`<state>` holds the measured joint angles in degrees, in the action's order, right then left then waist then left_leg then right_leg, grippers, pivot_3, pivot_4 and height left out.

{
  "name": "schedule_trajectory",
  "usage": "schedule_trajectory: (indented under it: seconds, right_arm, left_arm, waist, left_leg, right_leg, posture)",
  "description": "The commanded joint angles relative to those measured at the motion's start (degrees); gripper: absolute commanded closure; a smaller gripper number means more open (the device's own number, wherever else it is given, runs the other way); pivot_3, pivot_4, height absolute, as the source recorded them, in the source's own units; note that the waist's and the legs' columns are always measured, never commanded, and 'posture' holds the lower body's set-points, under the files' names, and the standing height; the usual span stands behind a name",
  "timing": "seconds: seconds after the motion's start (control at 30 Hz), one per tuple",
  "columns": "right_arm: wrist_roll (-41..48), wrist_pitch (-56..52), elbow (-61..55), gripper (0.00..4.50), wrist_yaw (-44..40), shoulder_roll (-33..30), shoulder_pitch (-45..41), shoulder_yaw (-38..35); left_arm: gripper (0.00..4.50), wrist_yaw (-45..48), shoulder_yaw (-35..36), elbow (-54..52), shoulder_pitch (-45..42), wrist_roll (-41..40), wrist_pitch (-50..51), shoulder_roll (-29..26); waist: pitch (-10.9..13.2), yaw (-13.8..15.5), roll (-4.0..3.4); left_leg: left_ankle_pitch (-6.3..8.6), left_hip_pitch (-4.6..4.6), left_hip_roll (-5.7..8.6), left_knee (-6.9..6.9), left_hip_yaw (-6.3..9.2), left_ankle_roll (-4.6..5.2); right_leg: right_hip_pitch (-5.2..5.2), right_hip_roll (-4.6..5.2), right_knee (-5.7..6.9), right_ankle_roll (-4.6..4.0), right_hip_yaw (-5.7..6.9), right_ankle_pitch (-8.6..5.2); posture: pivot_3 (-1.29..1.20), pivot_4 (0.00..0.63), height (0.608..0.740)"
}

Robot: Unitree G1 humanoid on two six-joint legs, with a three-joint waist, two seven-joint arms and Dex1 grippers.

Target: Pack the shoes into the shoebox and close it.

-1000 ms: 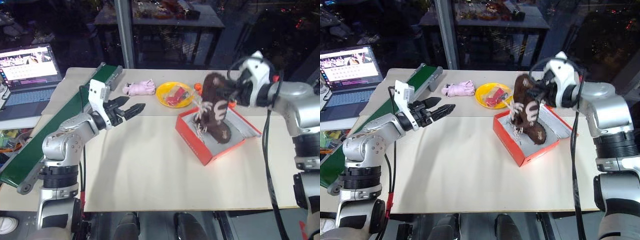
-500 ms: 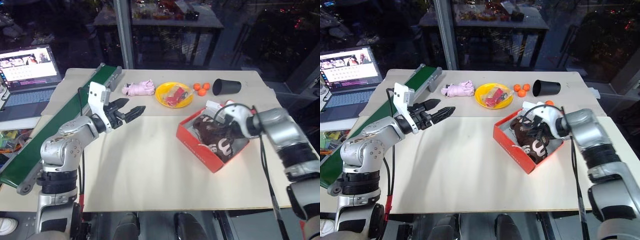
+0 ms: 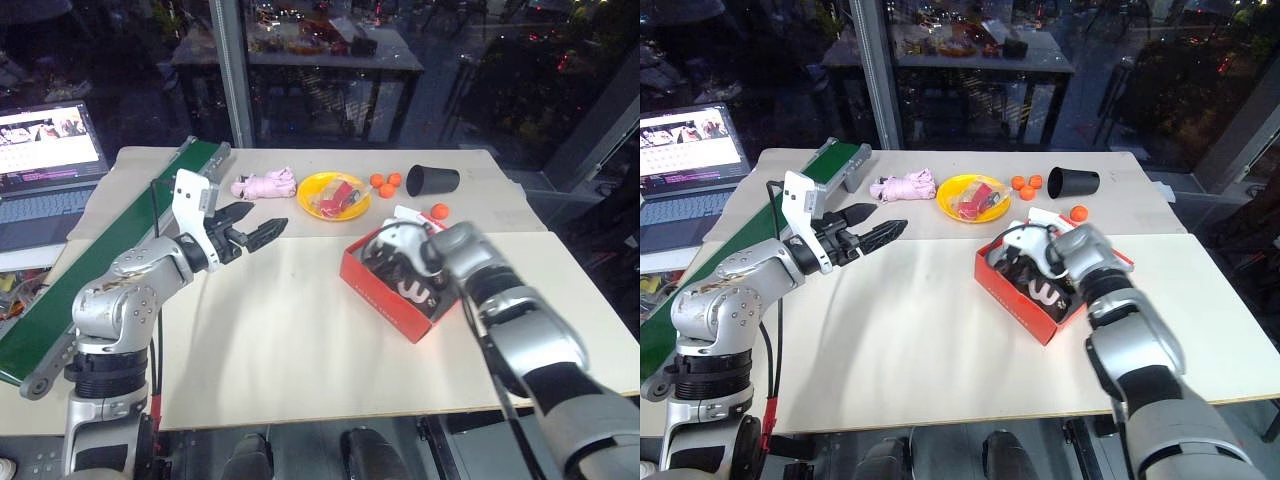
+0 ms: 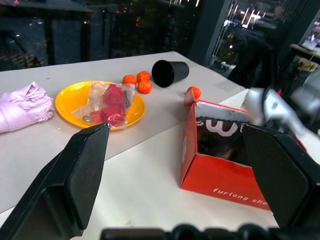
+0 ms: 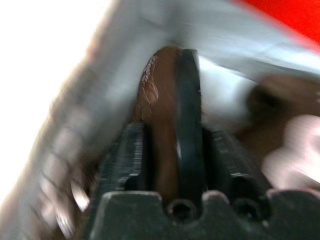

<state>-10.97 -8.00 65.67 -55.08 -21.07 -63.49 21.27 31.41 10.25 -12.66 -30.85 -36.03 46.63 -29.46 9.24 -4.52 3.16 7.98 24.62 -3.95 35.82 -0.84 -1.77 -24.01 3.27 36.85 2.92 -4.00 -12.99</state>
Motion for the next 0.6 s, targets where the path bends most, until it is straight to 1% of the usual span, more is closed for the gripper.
schedule_trajectory:
  seconds: [0.03,0.1,0.13,0.2,0.3,0.43,0.5,0.6]
  right_arm:
    - [2.0,-0.08,0.05,0.92,1.04,1.87,-0.94,-3.84]
    - [2.11,-0.34,-1.24,0.23,0.7,1.54,-1.29,-4.78]
    - [2.91,-1.42,-3.35,0.03,-0.02,0.96,-1.41,-5.84]
    - [6.21,-7.38,-11.86,0.03,-2.22,-0.97,-1.04,-9.4]
    - [9.23,-16.25,-24.61,0.03,-1.99,-3.4,0.96,-13.3]
    - [14.01,-30.21,-41.36,0.03,-1.44,-6.47,4.16,-18.0]
    - [16.73,-37.46,-50.65,0.03,-0.66,-8.8,6.53,-20.76]
    - [19.57,-44.82,-59.66,0.03,1.16,-10.94,9.6,-23.3]
  left_arm:
    - [0.0,0.4,-0.26,-1.82,-0.98,-0.42,-0.22,-0.5]
    - [0.0,0.67,-0.48,-1.59,-1.06,-0.36,-0.31,-0.61]
    - [0.0,0.94,-0.68,-1.27,-1.14,-0.26,-0.46,-0.67]
    - [0.0,1.87,-1.24,-0.15,-1.51,0.15,-0.99,-0.87]
    - [0.0,3.61,-2.23,1.42,-2.27,0.8,-1.84,-1.38]
    - [0.0,7.92,-5.68,3.96,-3.3,3.82,-4.37,-3.61]
    - [0.0,11.8,-8.89,5.43,-3.7,6.15,-6.59,-5.47]
    - [0.0,16.11,-11.15,7.19,-4.46,7.16,-8.19,-6.7]
  waist:
    - [0.01,-0.05,-0.02]
    - [0.02,-0.13,-0.04]
    - [0.05,-0.1,-0.07]
    - [0.2,-0.02,-0.27]
    - [0.42,0.47,-0.62]
    - [0.47,1.06,-0.71]
    - [0.48,1.56,-0.72]
    - [0.52,2.11,-0.79]
  left_leg:
    - [0.0,0.04,0.0,-0.01,-0.01,0.0]
    - [0.0,0.04,0.0,-0.06,-0.01,0.0]
    - [0.0,0.05,0.0,-0.08,-0.01,0.0]
    - [0.0,0.14,0.01,-0.09,-0.01,0.0]
    - [0.0,0.41,0.03,-0.07,0.0,0.0]
    - [0.03,0.51,0.03,-0.18,0.04,0.04]
    - [0.03,0.56,0.03,-0.19,0.03,0.04]
    - [0.03,0.59,0.06,-0.16,-0.02,0.04]
  right_leg:
    - [-0.05,0.0,0.0,-0.02,-0.01,0.01]
    - [-0.09,-0.01,0.02,-0.09,-0.03,0.04]
    - [-0.11,-0.01,0.02,-0.1,-0.03,0.04]
    - [-0.18,-0.01,0.01,-0.11,-0.02,0.04]
    - [-0.38,0.0,0.01,-0.22,-0.02,0.11]
    - [-0.46,0.0,-0.03,-0.24,0.05,0.07]
    - [-0.49,0.01,-0.07,-0.26,0.05,0.07]
    - [-0.52,0.04,-0.09,-0.27,0.05,0.07]
  posture:
    - [0.0,0.15,0.74]
    - [0.0,0.15,0.74]
    - [0.0,0.15,0.74]
    - [0.0,0.15,0.74]
    - [0.0,0.15,0.74]
    - [0.0,0.15,0.74]
    - [0.0,0.15,0.74]
    - [0.0,0.15,0.74]
